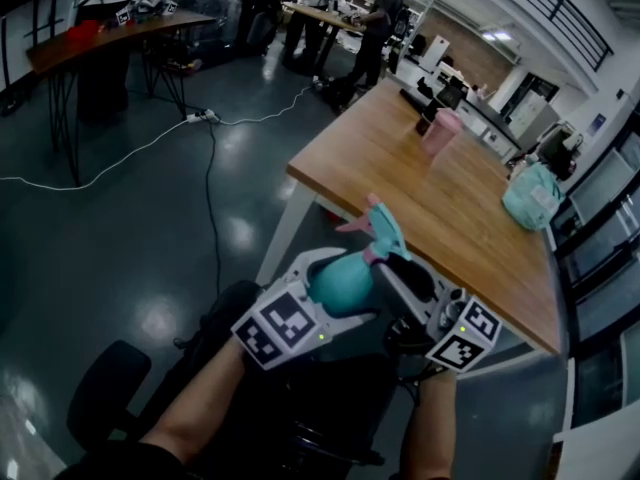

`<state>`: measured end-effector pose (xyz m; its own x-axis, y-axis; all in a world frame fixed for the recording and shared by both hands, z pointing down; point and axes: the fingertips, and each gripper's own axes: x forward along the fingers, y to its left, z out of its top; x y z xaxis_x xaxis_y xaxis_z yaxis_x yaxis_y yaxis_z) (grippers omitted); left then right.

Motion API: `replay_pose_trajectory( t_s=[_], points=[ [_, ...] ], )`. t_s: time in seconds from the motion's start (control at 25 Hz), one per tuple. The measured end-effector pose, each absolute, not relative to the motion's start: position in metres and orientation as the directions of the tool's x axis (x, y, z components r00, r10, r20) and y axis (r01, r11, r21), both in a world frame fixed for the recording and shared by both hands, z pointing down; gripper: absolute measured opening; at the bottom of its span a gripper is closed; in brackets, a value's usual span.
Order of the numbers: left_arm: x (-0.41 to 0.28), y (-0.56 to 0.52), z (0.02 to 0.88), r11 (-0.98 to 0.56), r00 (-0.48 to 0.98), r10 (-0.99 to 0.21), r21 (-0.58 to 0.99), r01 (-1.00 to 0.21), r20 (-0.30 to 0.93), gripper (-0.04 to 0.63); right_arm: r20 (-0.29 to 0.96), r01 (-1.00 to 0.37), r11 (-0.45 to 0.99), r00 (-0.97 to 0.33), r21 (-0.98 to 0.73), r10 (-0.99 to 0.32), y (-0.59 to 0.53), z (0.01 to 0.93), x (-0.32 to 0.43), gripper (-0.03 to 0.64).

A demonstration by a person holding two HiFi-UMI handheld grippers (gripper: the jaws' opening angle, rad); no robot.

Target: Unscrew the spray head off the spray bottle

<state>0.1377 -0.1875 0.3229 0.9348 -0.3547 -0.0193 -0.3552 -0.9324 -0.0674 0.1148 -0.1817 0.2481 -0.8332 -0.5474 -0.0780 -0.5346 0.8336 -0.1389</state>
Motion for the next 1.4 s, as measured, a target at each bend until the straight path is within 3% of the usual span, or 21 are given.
replay_pose_trajectory(
  t_s=[0.36, 0.56, 0.8, 1.4],
  points=[
    [0.132, -0.178, 0.327, -0.957, 0.962, -0.274, -0.101, -0.272, 0.010, 0.428, -0.124, -0.242, 0.958, -0.957, -0.157, -0.262, -0.177, 0.251, 0.115, 0.141],
    [0.127, -0.181, 0.331, -0.950, 0.956, -0.291, -0.124, -0.285, 0.034, 0.428, -0.161, -0.192, 0.967, -0.963, -0.166, -0.218, -0.182, 0.249, 0.114, 0.138],
    [0.122, -0.185, 0.336, -0.944, 0.947, -0.317, -0.108, -0.311, 0.044, 0.428, -0.187, -0.224, 0.963, -0.950, -0.149, -0.250, -0.185, 0.241, 0.113, 0.138],
    [0.147, -0.194, 0.361, -0.939, 0.931, -0.343, -0.071, -0.337, 0.124, 0.428, -0.336, -0.534, 0.841, -0.778, -0.089, -0.530, -0.182, 0.175, 0.178, 0.138]
  ],
)
